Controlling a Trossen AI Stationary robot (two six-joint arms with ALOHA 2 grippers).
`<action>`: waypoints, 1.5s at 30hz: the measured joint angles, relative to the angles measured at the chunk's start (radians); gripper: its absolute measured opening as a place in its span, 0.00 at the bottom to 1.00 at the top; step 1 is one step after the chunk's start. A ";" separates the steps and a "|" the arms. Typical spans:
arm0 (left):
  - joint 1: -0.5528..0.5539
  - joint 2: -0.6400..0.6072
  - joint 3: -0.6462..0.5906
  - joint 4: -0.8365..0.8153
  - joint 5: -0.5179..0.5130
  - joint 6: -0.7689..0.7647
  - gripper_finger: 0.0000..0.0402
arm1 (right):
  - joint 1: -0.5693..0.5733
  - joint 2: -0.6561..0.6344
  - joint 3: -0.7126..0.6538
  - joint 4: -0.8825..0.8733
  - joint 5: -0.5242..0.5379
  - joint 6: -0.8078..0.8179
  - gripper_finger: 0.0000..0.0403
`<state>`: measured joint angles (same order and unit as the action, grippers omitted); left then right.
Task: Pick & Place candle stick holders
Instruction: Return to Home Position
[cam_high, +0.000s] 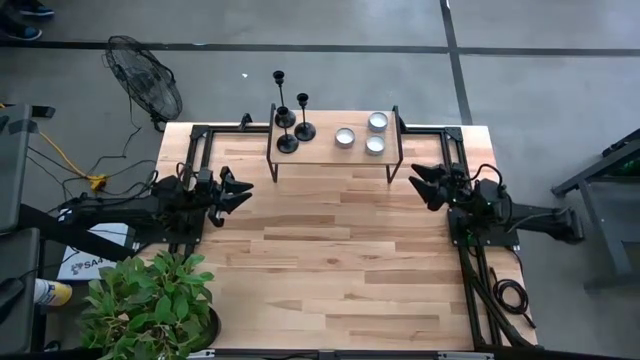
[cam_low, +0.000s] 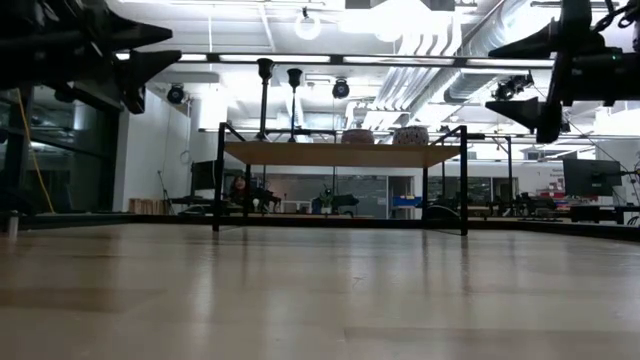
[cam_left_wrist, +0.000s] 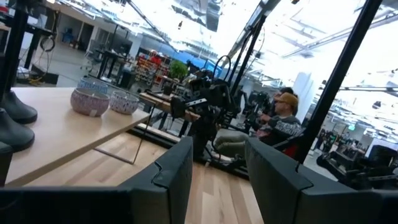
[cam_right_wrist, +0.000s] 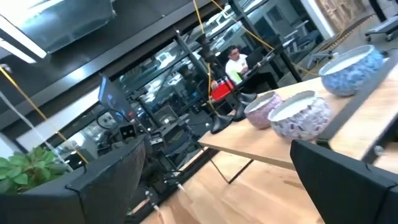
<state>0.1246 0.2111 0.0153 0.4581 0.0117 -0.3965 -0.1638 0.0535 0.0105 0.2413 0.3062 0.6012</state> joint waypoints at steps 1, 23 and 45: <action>0.000 0.000 0.000 -0.005 -0.002 0.000 0.36 | 0.000 -0.022 0.000 -0.026 0.006 0.000 0.99; 0.000 0.000 -0.002 -0.065 -0.209 -0.028 0.36 | 0.001 -0.018 0.001 -0.189 -0.078 -0.161 0.99; 0.000 0.001 -0.002 -0.264 -0.207 -0.028 0.36 | 0.001 0.046 0.000 -0.191 -0.078 -0.181 0.99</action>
<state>0.1246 0.2119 0.0135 0.1941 -0.1951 -0.4248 -0.1627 0.0990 0.0109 0.0499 0.2283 0.4206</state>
